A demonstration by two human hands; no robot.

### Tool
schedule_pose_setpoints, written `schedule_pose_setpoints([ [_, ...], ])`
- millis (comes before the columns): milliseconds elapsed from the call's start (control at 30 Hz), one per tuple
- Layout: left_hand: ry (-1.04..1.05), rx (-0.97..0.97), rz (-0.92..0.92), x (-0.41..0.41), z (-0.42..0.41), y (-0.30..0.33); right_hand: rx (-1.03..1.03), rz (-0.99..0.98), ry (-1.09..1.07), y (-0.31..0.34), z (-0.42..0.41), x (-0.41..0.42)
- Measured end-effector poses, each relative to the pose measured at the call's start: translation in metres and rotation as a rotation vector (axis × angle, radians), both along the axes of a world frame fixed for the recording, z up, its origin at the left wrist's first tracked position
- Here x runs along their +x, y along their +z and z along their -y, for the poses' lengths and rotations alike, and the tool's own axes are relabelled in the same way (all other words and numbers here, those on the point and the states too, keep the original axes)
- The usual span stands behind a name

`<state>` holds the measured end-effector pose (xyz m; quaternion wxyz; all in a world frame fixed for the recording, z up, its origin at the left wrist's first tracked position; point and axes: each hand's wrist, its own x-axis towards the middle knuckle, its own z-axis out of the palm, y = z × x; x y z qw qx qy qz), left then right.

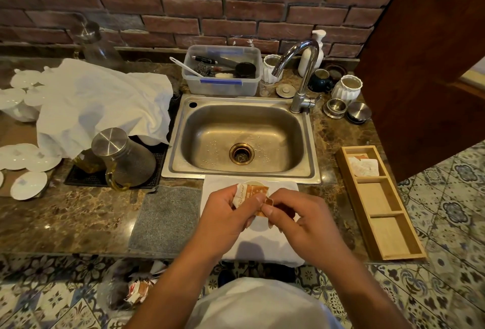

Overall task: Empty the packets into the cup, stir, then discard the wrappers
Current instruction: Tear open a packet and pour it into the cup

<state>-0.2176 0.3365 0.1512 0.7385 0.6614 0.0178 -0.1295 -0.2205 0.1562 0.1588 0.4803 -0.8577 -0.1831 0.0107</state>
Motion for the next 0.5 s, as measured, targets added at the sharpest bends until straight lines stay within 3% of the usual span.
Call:
schedule_pose_setpoints([
  [233, 0.006, -0.034, -0.076, 0.001, 0.0013, 0.0002, -0.021, 0.106, -0.024, -0.0034, -0.0004, -0.0008],
  [400, 0.035, 0.032, -0.091, 0.0021, 0.0039, -0.0004, -0.176, 0.228, -0.013, -0.0073, 0.0004, -0.0009],
  [500, 0.032, 0.041, -0.09, 0.0023, 0.0021, -0.0002, -0.119, 0.167, -0.037, -0.0064, -0.0009, -0.002],
])
